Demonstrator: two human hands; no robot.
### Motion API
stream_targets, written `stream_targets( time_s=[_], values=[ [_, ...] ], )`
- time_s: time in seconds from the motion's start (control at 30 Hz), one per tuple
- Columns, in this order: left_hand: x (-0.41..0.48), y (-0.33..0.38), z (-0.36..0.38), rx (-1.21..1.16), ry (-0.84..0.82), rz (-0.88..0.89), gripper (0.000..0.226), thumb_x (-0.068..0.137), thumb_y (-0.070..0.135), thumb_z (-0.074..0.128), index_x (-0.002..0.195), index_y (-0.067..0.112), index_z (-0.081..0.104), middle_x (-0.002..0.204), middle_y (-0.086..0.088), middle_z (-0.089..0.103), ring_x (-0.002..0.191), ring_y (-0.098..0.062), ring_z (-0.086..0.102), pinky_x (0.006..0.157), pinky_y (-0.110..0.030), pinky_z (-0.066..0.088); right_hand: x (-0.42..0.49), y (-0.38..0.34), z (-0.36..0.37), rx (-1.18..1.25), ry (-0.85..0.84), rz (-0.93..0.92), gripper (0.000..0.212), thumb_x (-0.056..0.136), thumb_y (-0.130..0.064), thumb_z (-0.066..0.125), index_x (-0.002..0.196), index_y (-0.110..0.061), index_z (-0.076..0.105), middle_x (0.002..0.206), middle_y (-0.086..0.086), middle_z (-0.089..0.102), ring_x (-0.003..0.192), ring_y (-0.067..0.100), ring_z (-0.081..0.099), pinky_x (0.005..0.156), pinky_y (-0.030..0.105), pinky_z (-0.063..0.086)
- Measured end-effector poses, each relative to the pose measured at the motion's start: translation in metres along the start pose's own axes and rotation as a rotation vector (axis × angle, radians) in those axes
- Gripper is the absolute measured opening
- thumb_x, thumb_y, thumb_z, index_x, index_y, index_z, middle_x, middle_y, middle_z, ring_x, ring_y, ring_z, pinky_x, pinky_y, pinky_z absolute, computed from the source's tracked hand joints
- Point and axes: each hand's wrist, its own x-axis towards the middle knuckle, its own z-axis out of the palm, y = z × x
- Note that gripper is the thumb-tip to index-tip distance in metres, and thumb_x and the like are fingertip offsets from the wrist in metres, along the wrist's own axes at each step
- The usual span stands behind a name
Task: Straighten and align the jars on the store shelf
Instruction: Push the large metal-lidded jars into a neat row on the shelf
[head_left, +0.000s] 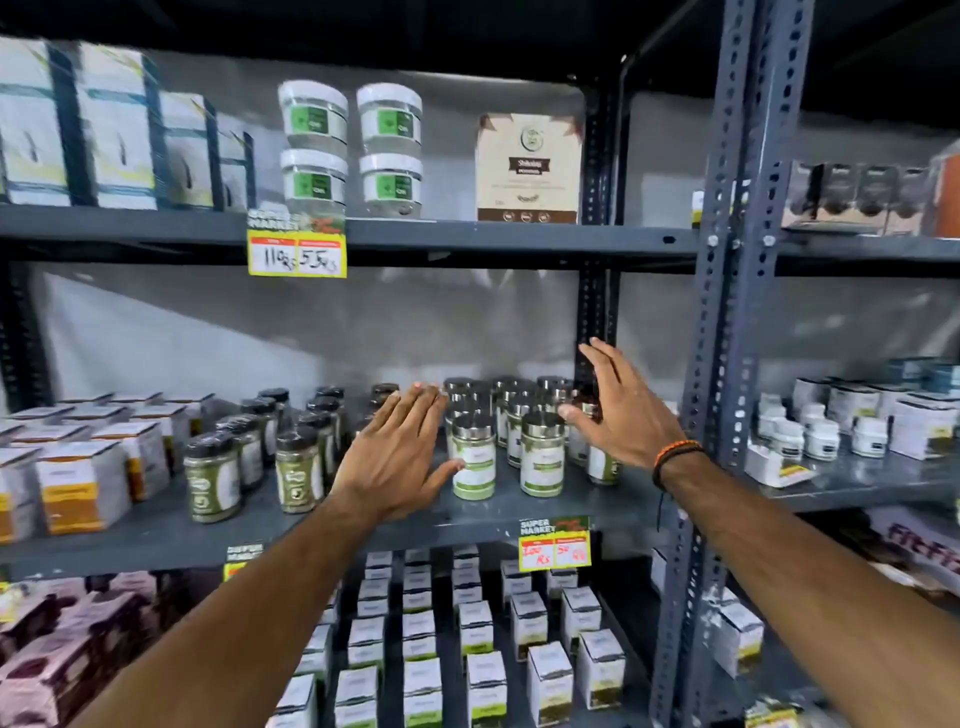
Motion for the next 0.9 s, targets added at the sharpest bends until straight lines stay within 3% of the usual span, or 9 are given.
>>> stream_targets(
  time_s=[0.2, 0.33, 0.43, 0.57, 0.63, 0.77, 0.9],
  values=[
    [-0.008, 0.018, 0.049, -0.009, -0.078, 0.010, 0.095, 0.097, 0.074, 0.008, 0.163, 0.006, 0.008, 0.171, -0.014, 0.011, 0.158, -0.026, 0.002, 0.129, -0.044, 0.007, -0.031, 0.031, 0.039, 0.106, -0.050, 0.216, 0.084, 0.094, -0.052, 0.064, 0.158, -0.011, 0.027, 0.164, 0.013, 0.024, 0.148, 0.030, 0.030, 0.120, 0.036, 0.022],
    [-0.014, 0.027, 0.069, -0.065, -0.140, -0.011, 0.101, 0.093, 0.079, 0.001, 0.163, 0.007, 0.004, 0.172, -0.013, 0.007, 0.158, -0.025, 0.000, 0.129, -0.042, 0.006, -0.040, 0.046, 0.060, 0.136, -0.081, 0.302, 0.082, 0.093, -0.046, 0.067, 0.156, -0.010, 0.030, 0.165, 0.015, 0.021, 0.147, 0.035, 0.032, 0.120, 0.046, 0.029],
    [-0.021, 0.034, 0.083, -0.118, -0.195, -0.026, 0.103, 0.091, 0.081, -0.001, 0.163, 0.007, 0.002, 0.172, -0.013, 0.007, 0.158, -0.024, 0.002, 0.129, -0.041, 0.007, -0.046, 0.054, 0.072, 0.174, -0.099, 0.369, 0.078, 0.093, -0.045, 0.068, 0.155, -0.016, 0.032, 0.165, 0.014, 0.023, 0.142, 0.036, 0.040, 0.115, 0.044, 0.035],
    [-0.029, 0.036, 0.096, -0.139, -0.231, -0.078, 0.104, 0.089, 0.082, 0.002, 0.162, 0.008, 0.010, 0.171, -0.013, 0.016, 0.157, -0.025, 0.013, 0.128, -0.040, 0.013, -0.048, 0.063, 0.082, 0.300, -0.063, 0.404, 0.076, 0.089, -0.030, 0.077, 0.151, -0.025, 0.033, 0.144, 0.011, 0.055, 0.125, 0.030, 0.057, 0.105, 0.039, 0.045],
    [-0.030, 0.037, 0.098, -0.137, -0.237, -0.103, 0.104, 0.088, 0.081, 0.003, 0.161, 0.009, 0.017, 0.168, -0.012, 0.024, 0.155, -0.026, 0.022, 0.126, -0.040, 0.019, -0.049, 0.067, 0.087, 0.341, -0.073, 0.406, 0.082, 0.086, -0.022, 0.080, 0.149, -0.032, 0.029, 0.137, 0.008, 0.062, 0.117, 0.027, 0.064, 0.101, 0.038, 0.049],
    [-0.029, 0.037, 0.098, -0.134, -0.238, -0.112, 0.097, 0.092, 0.080, 0.009, 0.156, 0.011, 0.029, 0.160, -0.010, 0.041, 0.145, -0.027, 0.040, 0.119, -0.040, 0.034, -0.053, 0.071, 0.094, 0.367, -0.049, 0.407, 0.094, 0.082, -0.013, 0.083, 0.150, -0.039, 0.025, 0.136, 0.007, 0.063, 0.113, 0.027, 0.066, 0.098, 0.038, 0.051],
    [-0.031, 0.037, 0.100, -0.130, -0.247, -0.117, 0.092, 0.093, 0.080, 0.010, 0.154, 0.015, 0.035, 0.157, -0.008, 0.046, 0.142, -0.026, 0.045, 0.117, -0.041, 0.037, -0.053, 0.074, 0.101, 0.383, -0.056, 0.399, 0.094, 0.086, -0.010, 0.080, 0.155, -0.033, 0.021, 0.146, 0.013, 0.052, 0.128, 0.032, 0.056, 0.109, 0.052, 0.044]
  ],
)
